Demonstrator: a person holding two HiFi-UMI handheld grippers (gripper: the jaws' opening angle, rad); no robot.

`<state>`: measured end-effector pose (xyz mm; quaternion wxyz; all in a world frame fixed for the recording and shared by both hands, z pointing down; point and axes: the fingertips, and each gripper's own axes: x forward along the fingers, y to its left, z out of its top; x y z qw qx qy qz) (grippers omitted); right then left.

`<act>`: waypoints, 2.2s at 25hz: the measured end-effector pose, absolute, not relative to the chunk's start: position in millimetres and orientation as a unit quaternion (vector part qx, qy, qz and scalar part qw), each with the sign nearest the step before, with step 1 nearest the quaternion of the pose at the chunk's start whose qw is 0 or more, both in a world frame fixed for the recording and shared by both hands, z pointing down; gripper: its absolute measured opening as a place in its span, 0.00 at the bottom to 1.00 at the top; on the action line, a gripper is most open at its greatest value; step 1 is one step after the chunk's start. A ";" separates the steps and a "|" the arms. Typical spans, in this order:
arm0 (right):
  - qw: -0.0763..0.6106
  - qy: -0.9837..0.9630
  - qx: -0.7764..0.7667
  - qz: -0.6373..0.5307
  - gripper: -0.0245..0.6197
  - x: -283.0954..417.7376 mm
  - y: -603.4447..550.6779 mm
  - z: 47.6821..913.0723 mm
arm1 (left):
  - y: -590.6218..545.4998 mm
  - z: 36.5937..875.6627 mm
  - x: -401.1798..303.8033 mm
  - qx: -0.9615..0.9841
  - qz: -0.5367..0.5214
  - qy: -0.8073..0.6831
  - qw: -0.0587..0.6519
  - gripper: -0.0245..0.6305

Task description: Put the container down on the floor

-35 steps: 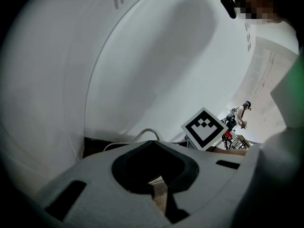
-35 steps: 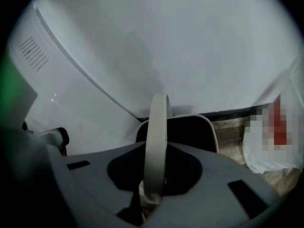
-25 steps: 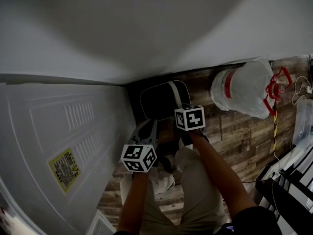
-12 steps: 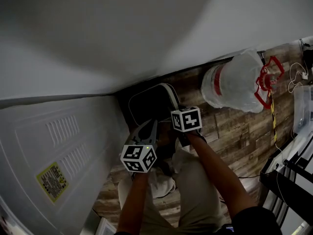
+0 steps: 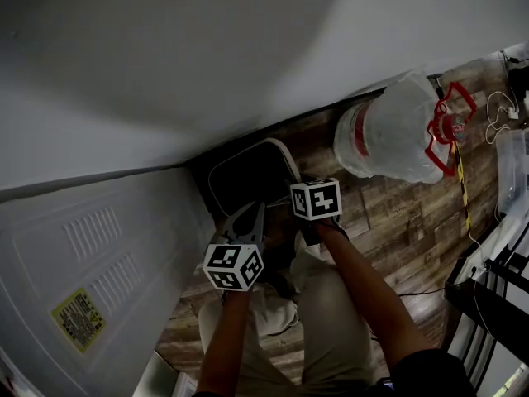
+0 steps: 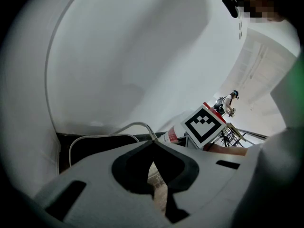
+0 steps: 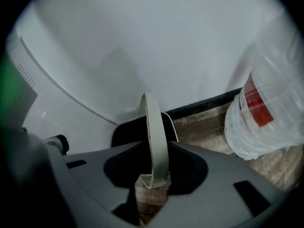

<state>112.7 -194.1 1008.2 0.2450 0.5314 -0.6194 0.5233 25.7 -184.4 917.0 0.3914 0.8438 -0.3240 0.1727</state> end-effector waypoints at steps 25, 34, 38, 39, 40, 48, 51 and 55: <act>0.248 -0.584 0.540 0.553 0.21 151.1 -162.9 1059.5 | -171.1 958.7 70.0 0.850 0.203 -0.287 0.392 0.06; 0.250 -0.575 0.546 0.556 0.23 162.9 -156.5 1065.7 | -171.4 962.6 75.8 0.852 0.205 -0.285 0.388 0.06; 0.254 -0.574 0.548 0.552 0.23 168.0 -151.2 1059.9 | -166.8 958.3 78.9 0.852 0.208 -0.284 0.388 0.06; 0.261 -0.574 0.551 0.546 0.23 170.4 -149.9 1057.0 | -166.2 955.1 79.5 0.852 0.208 -0.283 0.388 0.06; 0.269 -0.574 0.554 0.539 0.23 173.1 -148.8 1053.1 | -165.9 950.8 79.8 0.852 0.209 -0.283 0.387 0.06; 0.277 -0.602 0.553 0.506 0.23 173.6 -144.8 990.3 | -165.9 891.5 74.0 0.854 0.211 -0.284 0.381 0.06; 0.274 -0.605 0.553 0.503 0.17 170.7 -143.8 959.7 | -165.7 867.2 70.8 0.855 0.212 -0.284 0.380 0.06; 0.279 -0.604 0.562 0.491 0.14 170.6 -141.0 913.0 | -163.0 828.9 66.2 0.853 0.208 -0.286 0.384 0.06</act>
